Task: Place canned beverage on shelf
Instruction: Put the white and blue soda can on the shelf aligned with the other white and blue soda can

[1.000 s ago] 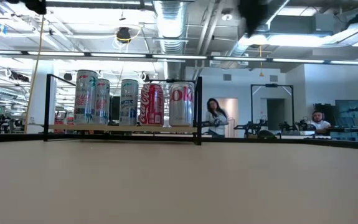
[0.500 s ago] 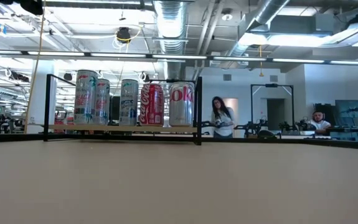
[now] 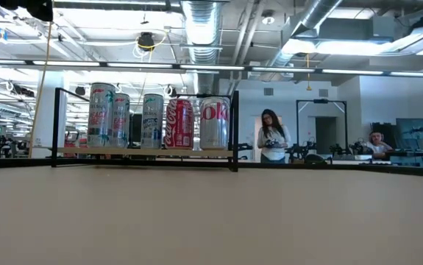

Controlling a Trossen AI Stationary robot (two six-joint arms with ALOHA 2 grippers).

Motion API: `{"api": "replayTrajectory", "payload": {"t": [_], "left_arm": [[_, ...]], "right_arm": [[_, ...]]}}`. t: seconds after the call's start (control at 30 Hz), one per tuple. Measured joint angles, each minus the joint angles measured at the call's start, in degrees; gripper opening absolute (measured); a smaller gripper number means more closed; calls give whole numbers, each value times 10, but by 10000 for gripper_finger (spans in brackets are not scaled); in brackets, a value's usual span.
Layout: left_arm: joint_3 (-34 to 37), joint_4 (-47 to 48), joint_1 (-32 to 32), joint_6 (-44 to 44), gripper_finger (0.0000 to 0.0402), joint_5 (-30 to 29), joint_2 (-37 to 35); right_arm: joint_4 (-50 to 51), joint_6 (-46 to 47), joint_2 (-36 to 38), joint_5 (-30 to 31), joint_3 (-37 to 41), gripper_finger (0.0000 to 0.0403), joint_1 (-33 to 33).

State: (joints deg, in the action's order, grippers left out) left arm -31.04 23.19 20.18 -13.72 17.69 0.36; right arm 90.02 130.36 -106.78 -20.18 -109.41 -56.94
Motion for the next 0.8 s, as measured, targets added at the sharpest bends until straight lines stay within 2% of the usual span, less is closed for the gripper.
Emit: {"api": "replayTrajectory", "payload": {"t": [0.27, 0.5, 0.7, 0.8], "left_arm": [[2, -4, 0, 0, 0, 0, 0], [2, -5, 0, -1, 0, 0, 0], [2, -3, 0, 0, 0, 0, 0], [2, -2, 0, 0, 0, 0, 0]], "right_arm": [[1, -12, 7, 18, 69, 384, -8], [-4, -12, 48, 21, 111, 384, -8], [-84, -18, 78, 21, 172, 384, -8], [-122, -21, 85, 0, 208, 384, -11]]}}
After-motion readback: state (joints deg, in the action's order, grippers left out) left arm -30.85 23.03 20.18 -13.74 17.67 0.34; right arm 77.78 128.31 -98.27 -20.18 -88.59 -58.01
